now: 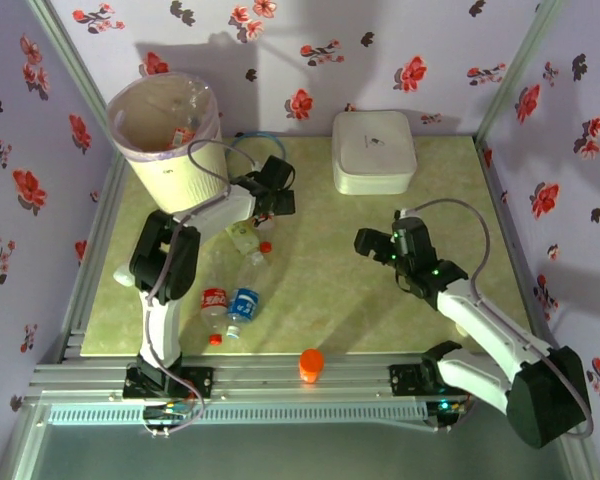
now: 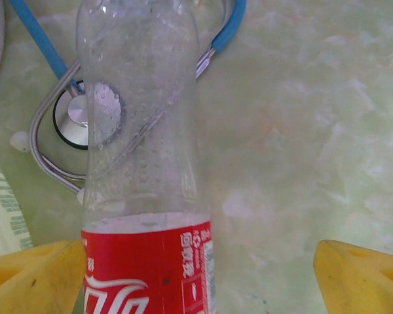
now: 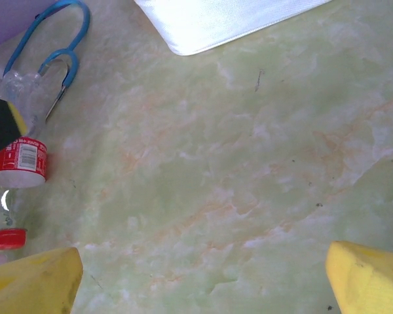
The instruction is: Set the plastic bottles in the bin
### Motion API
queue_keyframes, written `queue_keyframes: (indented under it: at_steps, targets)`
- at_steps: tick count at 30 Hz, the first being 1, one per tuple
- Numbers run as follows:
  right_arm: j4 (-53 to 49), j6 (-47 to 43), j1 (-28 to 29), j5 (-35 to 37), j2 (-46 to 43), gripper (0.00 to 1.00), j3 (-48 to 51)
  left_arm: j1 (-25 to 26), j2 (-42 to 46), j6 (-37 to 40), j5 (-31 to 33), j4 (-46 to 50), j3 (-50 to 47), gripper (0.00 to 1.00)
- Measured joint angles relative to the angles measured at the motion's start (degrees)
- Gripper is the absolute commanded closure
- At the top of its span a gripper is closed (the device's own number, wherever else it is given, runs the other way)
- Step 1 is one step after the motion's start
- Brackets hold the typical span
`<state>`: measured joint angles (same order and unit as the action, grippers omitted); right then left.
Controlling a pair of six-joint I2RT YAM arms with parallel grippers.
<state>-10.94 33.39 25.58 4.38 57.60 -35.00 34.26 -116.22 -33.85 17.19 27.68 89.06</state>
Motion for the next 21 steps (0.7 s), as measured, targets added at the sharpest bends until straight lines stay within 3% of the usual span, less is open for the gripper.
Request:
queue_keyframes:
  at_steps: [7,21]
  targets:
    - [-0.76,0.02,-0.48,0.20,-1.64,0.04,0.98,-1.79,-3.37,-0.79,0.22,-1.11,-0.02,0.16]
    - [-0.94,0.04,-0.55,0.20,-0.11,0.03,1.49,-1.68,-5.75,0.20,-0.46,-3.02,2.75,0.48]
